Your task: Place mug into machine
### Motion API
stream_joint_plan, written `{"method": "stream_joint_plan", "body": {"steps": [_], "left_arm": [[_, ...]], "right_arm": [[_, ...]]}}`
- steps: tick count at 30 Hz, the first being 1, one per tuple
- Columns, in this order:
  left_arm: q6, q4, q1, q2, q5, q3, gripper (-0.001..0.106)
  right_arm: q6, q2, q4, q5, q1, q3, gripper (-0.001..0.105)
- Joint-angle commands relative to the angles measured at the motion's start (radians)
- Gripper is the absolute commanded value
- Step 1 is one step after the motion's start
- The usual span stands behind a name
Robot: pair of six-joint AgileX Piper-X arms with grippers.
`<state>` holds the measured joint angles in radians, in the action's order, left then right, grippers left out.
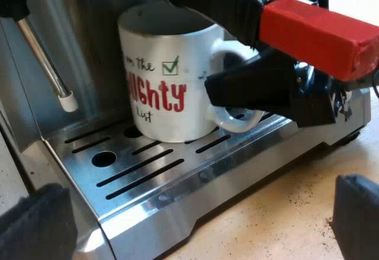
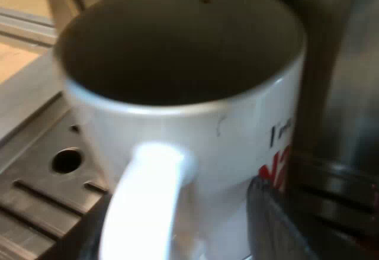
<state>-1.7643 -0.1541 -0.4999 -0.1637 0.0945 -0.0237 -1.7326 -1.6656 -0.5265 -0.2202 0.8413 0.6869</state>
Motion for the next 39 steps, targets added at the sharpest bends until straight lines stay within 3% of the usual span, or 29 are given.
{"method": "stream_joint_plan", "body": {"steps": [1,4,7,12,14,19,24,28,29,39], "left_arm": [[-0.01,0.011,-0.006,-0.001,-0.001,-0.002,0.089],[-0.01,0.011,-0.006,-0.001,-0.001,-0.002,0.089],[-0.01,0.011,-0.006,-0.001,-0.001,-0.002,0.089],[-0.01,0.011,-0.006,-0.001,-0.001,-0.002,0.089],[-0.01,0.011,-0.006,-0.001,-0.001,-0.002,0.089],[-0.01,0.011,-0.006,-0.001,-0.001,-0.002,0.089],[-0.01,-0.006,-0.006,-0.001,-0.001,-0.002,0.089],[-0.01,-0.005,-0.006,-0.001,0.015,-0.008,0.089],[-0.01,-0.005,-0.006,-0.001,0.023,-0.024,0.089],[-0.007,-0.005,-0.006,-0.001,0.037,-0.137,0.089]], "right_arm": [[-0.027,0.009,-0.017,0.04,0.002,0.032,0.047],[-0.068,0.009,-0.022,0.079,0.022,0.032,0.047],[-0.078,0.009,-0.022,0.056,0.033,0.032,0.047],[-0.072,0.009,-0.019,-0.032,0.035,0.032,0.047],[-0.043,0.024,-0.014,-0.119,0.043,0.03,0.047],[-0.043,0.083,0.012,-0.175,0.074,0.01,0.047],[-0.036,0.169,0.251,-0.188,0.108,0.006,0.047],[-0.028,0.198,0.31,-0.188,0.119,0.006,0.047],[-0.028,0.264,0.401,-0.188,0.143,0.006,0.047],[-0.02,0.475,0.568,-0.253,0.251,0.006,0.047]]}}
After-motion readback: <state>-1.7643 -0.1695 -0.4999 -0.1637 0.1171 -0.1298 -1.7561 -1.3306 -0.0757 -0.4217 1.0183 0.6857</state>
